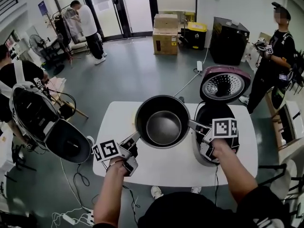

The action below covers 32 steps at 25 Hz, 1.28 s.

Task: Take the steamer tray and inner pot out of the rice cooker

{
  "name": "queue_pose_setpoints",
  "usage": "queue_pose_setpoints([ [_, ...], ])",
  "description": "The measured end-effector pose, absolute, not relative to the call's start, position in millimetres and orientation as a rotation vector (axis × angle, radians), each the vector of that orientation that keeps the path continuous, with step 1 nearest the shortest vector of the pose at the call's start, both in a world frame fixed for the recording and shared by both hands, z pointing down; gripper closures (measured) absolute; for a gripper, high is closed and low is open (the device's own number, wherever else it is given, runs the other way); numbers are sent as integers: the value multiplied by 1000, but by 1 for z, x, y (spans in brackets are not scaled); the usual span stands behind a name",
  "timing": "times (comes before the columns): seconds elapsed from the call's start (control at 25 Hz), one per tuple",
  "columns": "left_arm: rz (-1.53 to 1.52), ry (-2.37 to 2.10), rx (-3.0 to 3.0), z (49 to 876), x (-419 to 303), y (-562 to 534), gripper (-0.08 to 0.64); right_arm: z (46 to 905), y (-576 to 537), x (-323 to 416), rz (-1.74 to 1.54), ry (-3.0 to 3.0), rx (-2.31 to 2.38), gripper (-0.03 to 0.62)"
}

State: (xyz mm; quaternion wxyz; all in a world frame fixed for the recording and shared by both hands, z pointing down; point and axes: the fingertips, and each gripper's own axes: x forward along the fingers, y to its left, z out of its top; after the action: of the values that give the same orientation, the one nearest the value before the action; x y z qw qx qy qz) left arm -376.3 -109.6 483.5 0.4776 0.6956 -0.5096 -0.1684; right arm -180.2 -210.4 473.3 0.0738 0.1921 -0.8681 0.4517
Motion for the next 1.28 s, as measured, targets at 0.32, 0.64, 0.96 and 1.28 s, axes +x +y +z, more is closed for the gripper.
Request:
queue_pose_setpoints([
  [0.32,-381,-1283,1589,541,-416,-88,545,533,-200,-226,1359,-2497,595,566],
  [0.64,-338,-1273,1499,602,-432,-79,546,596,-194,-243,1379,-2387,649,569],
  [0.96,-315,-1257,1449,642,-432,-77,546,641,-190,-243,1380,-2312,681,568],
  [1.28,-330,-1251,1434,657,-441,-74,545,662,-181,-247,1369,-2287,718,561],
])
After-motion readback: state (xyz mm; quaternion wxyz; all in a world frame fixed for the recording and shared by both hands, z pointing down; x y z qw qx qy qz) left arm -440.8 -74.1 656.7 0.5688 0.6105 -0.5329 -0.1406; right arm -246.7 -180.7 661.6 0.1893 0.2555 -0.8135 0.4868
